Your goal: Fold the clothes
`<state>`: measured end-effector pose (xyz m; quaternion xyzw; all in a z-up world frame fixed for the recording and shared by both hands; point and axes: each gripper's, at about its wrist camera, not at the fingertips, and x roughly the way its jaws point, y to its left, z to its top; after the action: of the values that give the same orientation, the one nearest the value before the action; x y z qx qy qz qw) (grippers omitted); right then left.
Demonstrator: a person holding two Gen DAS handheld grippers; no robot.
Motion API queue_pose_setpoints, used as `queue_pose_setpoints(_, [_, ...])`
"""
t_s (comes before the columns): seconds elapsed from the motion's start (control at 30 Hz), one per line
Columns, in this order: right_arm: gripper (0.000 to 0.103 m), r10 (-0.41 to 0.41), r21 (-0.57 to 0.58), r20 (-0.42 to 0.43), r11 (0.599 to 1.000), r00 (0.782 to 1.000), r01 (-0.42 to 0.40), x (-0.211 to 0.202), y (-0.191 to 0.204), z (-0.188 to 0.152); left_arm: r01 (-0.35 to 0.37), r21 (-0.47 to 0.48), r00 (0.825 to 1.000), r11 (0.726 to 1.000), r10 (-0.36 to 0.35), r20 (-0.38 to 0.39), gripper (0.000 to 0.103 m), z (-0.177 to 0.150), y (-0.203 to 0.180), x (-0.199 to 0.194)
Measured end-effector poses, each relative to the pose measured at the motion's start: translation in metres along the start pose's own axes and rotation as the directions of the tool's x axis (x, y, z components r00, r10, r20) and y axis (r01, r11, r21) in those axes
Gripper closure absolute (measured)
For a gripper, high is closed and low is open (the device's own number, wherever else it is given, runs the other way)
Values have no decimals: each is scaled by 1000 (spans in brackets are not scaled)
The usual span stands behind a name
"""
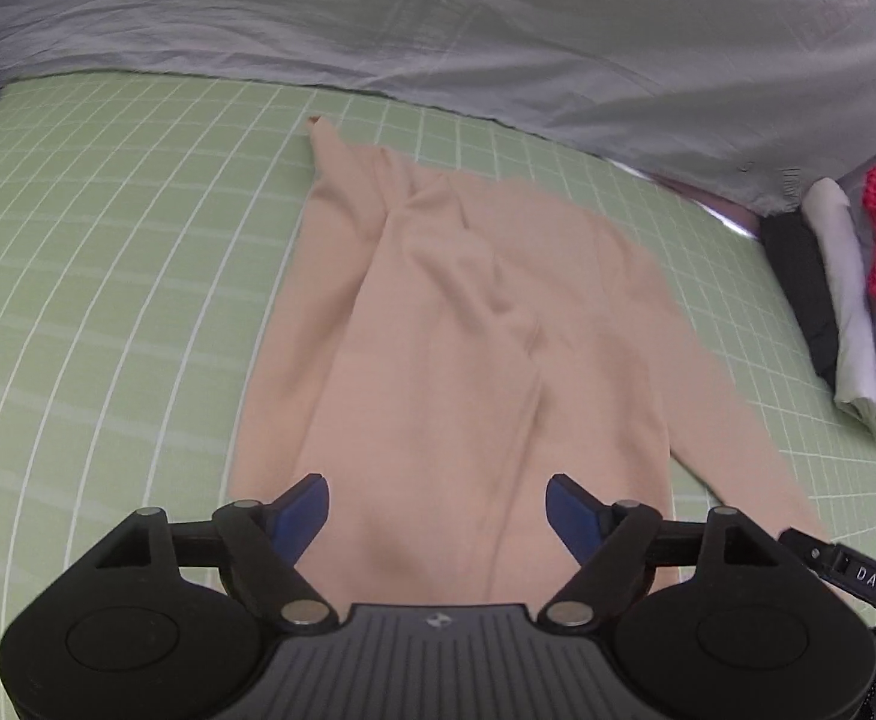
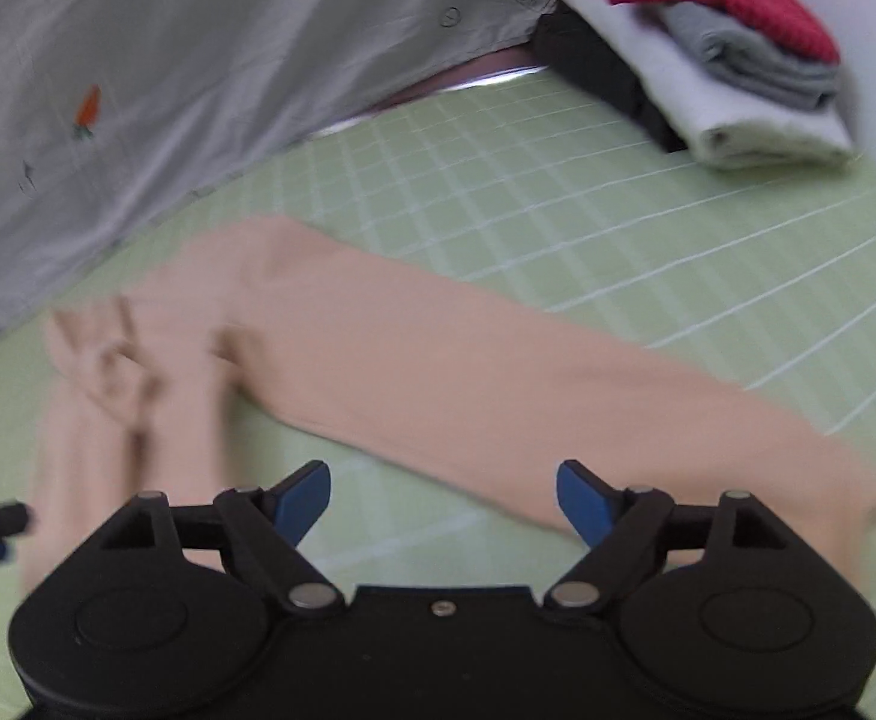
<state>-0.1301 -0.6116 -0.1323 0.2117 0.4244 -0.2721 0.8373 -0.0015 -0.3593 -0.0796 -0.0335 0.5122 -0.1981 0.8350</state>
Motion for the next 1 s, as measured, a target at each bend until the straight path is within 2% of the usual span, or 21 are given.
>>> queue_pose_setpoints(0.23, [15, -127, -135, 17, 983, 992, 128, 2, -75, -8, -96, -52, 995, 994, 97, 14, 22, -50, -43, -19])
queue_pose_setpoints(0.43, [8, -83, -167, -25, 983, 996, 78, 10, -109, -13, -158, -90, 987, 983, 157, -17, 21, -85, -67, -20])
queue_pose_setpoints(0.53, [7, -48, -167, -48, 985, 998, 39, 14, -119, -15, -187, -92, 982, 978, 188, -6, 20, -93, -78, -23])
queue_pose_setpoints(0.73, [4, -2, -208, -42, 978, 999, -6, 13, -119, -18, -220, -102, 975, 970, 222, 3, 17, -99, -87, -25])
queue_pose_setpoints(0.83, [15, 19, -226, -17, 974, 1000, -23, 9, -121, -20, -233, -97, 972, 968, 234, 5, 17, -99, -88, -26])
queue_pose_setpoints(0.9, [35, 30, -225, 7, 974, 1000, -27, 5, -122, -21, -238, -97, 971, 966, 240, 7, 17, -99, -87, -27])
queue_pose_setpoints(0.93, [41, 34, -223, 14, 974, 999, -30, 4, -123, -21, -240, -98, 970, 966, 242, 8, 17, -99, -85, -28])
queue_pose_setpoints(1.0, [67, 42, -219, 29, 975, 999, -35, 1, -125, -21, -241, -103, 970, 965, 243, 9, 17, -99, -80, -29])
